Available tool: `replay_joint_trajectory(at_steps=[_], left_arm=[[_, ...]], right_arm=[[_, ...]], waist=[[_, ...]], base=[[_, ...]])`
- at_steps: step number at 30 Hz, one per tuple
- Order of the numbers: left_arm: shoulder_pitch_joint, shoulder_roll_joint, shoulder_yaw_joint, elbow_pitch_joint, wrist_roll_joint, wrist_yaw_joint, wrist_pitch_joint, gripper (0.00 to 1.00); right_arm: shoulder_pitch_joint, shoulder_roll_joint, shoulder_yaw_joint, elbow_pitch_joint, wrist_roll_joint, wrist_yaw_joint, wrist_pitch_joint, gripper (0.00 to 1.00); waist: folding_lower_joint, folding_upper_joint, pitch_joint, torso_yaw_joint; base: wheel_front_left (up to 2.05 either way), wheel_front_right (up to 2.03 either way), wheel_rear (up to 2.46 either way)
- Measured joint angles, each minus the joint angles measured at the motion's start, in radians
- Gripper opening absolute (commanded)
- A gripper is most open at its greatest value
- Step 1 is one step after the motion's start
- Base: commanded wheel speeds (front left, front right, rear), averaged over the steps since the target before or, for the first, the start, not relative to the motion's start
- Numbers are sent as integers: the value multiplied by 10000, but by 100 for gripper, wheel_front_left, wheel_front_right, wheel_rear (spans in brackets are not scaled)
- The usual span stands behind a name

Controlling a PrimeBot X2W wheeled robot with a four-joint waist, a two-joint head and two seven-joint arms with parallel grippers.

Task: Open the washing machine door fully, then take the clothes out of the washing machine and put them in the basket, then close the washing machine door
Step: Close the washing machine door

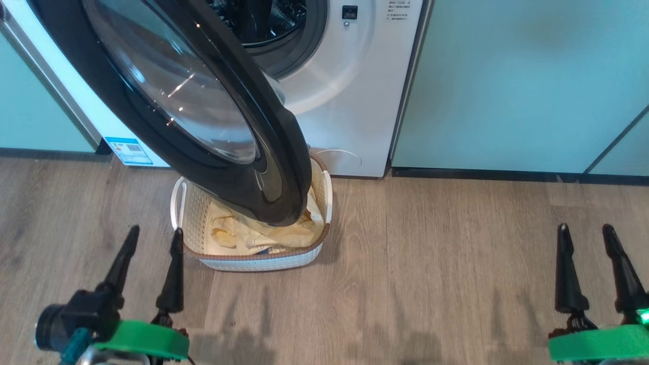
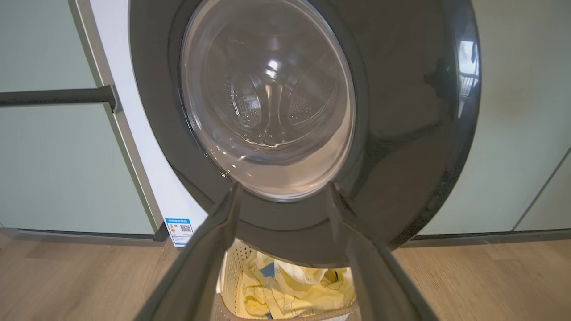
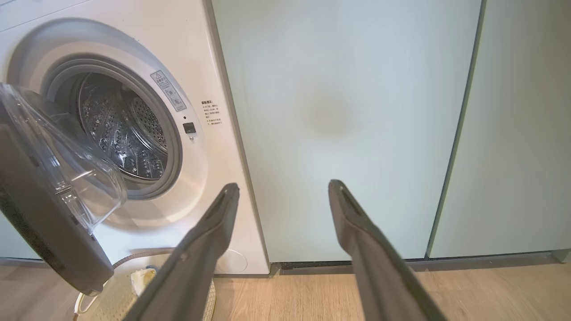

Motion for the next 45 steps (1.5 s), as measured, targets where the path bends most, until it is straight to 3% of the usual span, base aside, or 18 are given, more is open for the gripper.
replay_joint_trajectory(at_steps=[25,26,27,28,29,45], left_arm=[[217,-190,-25,780,48,13,0,100],[217,-196,-29,780,48,15,0,100],[217,-203,-33,780,48,15,0,100],[217,-213,-36,780,48,15,0,100],[218,-219,-36,780,48,17,0,100],[217,-278,-102,732,65,98,0,100]], right_arm=[[256,6,280,222,-178,0,0,100],[262,6,295,232,-178,0,0,94],[266,6,303,238,-178,0,0,45],[269,6,305,245,-178,0,0,45],[278,6,305,249,-176,0,0,2],[493,10,431,535,-115,0,0,0]], waist=[[0,0,-575,-113],[1,0,-599,-118],[1,0,-622,-124],[1,0,-647,-132],[0,0,-669,-139],[1,0,-664,-43]], base=[[0,0,0],[0,0,0],[0,0,0],[0,0,0],[0,0,0],[0,0,0]])
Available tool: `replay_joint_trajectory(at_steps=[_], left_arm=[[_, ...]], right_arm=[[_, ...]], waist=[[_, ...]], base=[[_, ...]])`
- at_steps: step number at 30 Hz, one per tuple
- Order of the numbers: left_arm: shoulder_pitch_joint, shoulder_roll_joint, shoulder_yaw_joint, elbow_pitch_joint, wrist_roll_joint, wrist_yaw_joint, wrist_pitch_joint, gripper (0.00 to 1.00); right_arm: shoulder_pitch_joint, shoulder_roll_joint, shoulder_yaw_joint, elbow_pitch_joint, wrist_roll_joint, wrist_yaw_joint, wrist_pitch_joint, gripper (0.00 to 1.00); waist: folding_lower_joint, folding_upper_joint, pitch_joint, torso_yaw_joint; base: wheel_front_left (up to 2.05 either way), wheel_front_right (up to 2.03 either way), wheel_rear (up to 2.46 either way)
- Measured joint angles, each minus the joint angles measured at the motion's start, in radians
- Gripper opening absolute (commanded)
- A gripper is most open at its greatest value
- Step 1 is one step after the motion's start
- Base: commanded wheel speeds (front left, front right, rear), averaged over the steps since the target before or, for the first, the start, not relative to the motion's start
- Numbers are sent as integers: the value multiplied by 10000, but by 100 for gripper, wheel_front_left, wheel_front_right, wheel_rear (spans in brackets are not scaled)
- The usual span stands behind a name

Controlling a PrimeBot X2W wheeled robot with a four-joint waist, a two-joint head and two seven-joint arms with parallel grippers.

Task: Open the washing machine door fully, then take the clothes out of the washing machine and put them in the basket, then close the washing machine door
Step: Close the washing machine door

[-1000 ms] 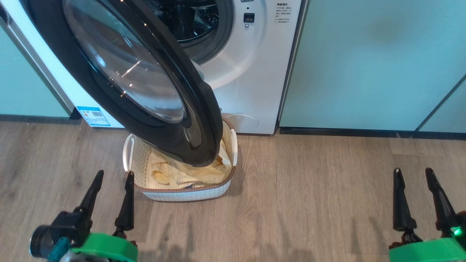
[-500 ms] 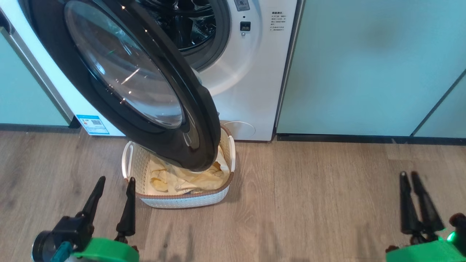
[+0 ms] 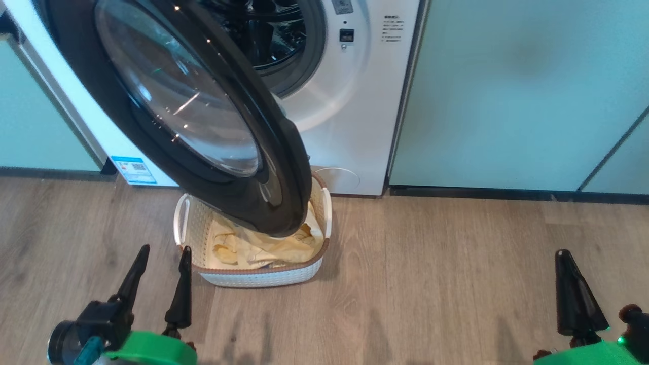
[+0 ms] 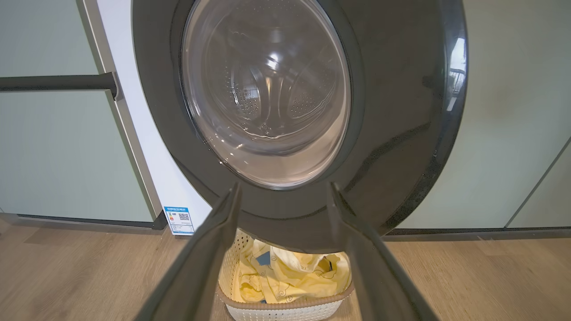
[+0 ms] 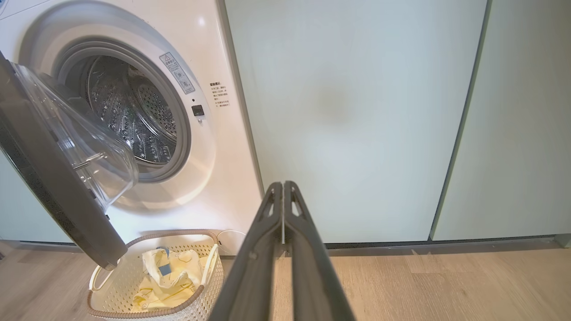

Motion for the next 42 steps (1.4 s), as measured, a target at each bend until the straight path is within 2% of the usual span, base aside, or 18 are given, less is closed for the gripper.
replay_joint_trajectory(at_steps=[11,32,36,42], left_arm=[[-72,-111,-414,-56,86,-31,2,100],[-718,-174,-1248,150,50,-226,0,100],[-724,-188,-1312,234,-17,-278,2,100],[-726,-192,-1283,228,-17,-286,2,100]], right_arm=[[-107,2,-36,487,155,0,0,0],[-3148,8,-284,2512,359,0,0,0],[-3629,2,-341,2322,303,0,0,0],[-4371,-13,-138,1003,299,0,-27,0]], waist=[[0,0,87,875],[1,0,311,4271],[1,0,294,4725],[0,0,209,5047]], base=[[0,0,0],[0,0,0],[0,0,0],[0,0,0]])
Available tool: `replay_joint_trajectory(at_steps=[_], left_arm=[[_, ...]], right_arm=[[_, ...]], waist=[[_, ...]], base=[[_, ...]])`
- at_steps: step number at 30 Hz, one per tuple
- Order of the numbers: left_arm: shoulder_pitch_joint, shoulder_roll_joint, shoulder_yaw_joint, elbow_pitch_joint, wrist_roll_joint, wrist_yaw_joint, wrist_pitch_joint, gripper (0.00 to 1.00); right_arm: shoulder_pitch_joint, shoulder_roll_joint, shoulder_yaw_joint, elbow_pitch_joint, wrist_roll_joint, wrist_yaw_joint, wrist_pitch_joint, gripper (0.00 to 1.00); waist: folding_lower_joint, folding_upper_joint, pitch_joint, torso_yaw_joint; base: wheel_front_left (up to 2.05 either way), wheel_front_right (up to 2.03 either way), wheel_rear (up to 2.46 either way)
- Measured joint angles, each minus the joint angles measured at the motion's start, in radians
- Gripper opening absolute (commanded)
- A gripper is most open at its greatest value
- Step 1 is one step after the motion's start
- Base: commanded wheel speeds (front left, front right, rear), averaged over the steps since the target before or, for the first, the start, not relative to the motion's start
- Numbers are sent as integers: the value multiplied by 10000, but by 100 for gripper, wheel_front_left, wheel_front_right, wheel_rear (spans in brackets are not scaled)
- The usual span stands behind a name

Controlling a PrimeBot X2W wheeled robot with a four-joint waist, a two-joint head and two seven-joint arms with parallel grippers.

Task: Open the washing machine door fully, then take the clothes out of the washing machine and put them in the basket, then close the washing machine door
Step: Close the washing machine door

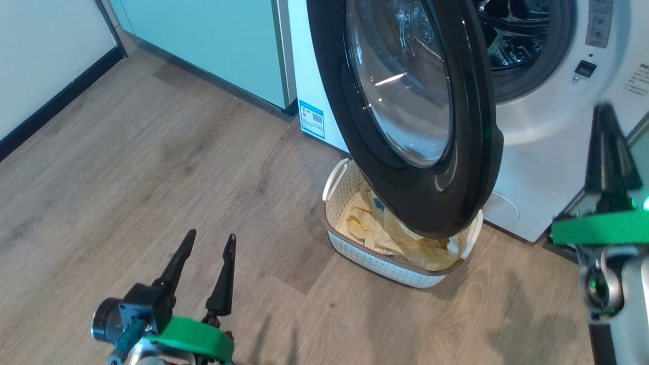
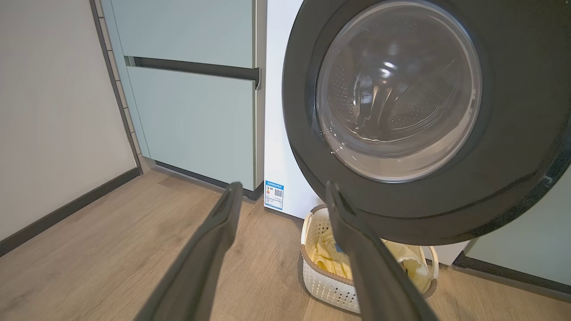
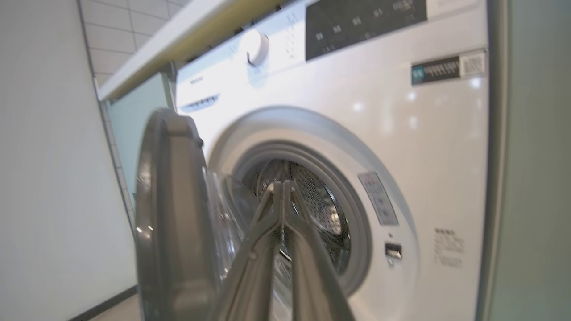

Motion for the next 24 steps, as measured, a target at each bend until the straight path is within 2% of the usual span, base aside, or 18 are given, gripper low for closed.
replay_joint_trajectory(at_steps=[6,13,18,24], left_arm=[[0,-4,27,-8,2,-71,0,100],[2,-4,65,-50,8,-82,0,100],[9,-4,113,-107,36,-86,0,100],[24,-4,199,-132,90,-88,0,100]], right_arm=[[-901,-42,1099,-1323,0,0,-4,0],[-1037,-82,2408,-2107,17,0,-17,0],[-533,-84,3494,-1977,274,0,-12,0],[434,-92,4278,-943,594,0,92,0]], waist=[[0,0,-86,73],[0,0,-187,139],[-1,0,-252,157],[0,0,-204,125]], base=[[0,0,0],[0,0,0],[0,0,0],[0,0,0]])
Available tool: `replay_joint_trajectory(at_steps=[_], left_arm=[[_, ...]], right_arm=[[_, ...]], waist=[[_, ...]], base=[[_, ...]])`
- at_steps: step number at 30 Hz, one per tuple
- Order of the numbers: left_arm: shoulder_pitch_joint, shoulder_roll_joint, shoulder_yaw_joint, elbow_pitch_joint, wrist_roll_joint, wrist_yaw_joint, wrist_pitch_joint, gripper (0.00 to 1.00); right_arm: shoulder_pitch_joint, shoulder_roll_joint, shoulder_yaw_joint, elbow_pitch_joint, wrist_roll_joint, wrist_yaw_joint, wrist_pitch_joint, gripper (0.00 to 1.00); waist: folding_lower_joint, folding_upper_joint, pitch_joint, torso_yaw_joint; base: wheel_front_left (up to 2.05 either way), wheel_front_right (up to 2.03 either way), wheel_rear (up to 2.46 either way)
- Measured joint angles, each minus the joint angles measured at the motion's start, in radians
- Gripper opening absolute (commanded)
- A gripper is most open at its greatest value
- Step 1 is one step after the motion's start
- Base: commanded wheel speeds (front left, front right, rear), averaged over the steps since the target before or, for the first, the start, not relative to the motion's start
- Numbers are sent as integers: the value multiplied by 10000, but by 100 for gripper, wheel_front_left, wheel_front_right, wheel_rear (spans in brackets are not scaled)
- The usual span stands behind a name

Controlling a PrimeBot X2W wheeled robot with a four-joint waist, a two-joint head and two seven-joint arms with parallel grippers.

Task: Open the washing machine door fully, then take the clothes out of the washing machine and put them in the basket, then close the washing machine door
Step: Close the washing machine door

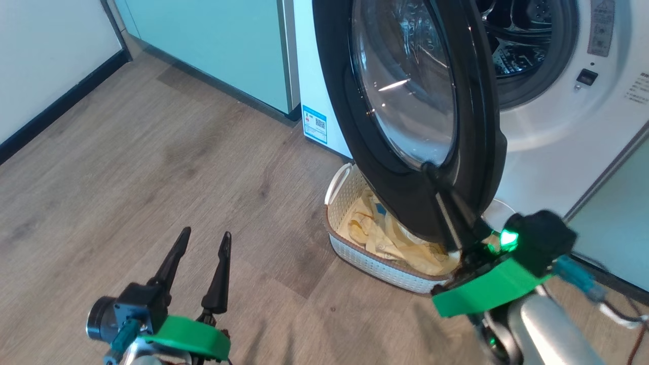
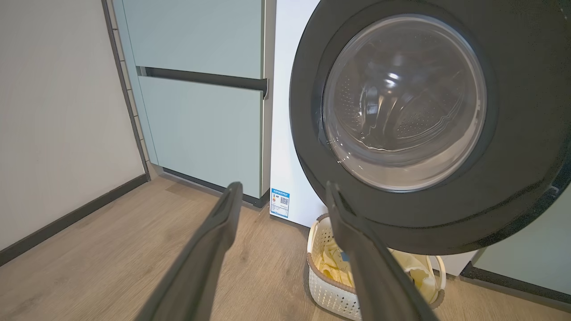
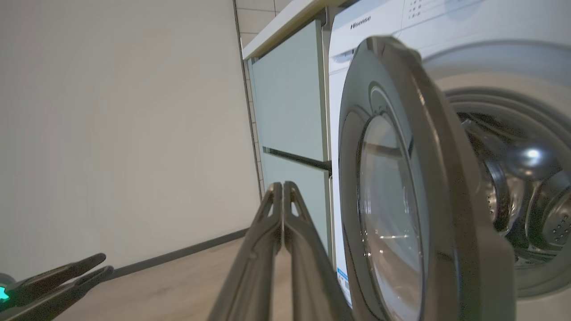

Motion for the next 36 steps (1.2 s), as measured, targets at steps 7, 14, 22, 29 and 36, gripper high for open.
replay_joint_trajectory(at_steps=[7,14,22,29,36], left_arm=[[-6,-2,0,4,0,0,0,100],[-8,-4,40,-2,0,2,0,100],[-13,-6,36,0,-4,8,0,100],[-15,-6,-23,-2,-17,15,0,100],[-27,-6,-84,-13,-107,69,0,100]], right_arm=[[166,0,725,1252,297,0,13,0],[132,0,412,2238,387,0,-6,0],[-289,-10,-107,2801,372,0,-19,0],[-468,-10,-602,2888,259,0,-63,0],[-471,-10,-863,3009,138,0,-63,0]], waist=[[0,0,76,-31],[0,0,125,-81],[0,0,126,-95],[0,0,136,-81],[0,0,233,-96]], base=[[0,0,0],[0,0,0],[0,0,0],[0,0,0],[0,0,0]])
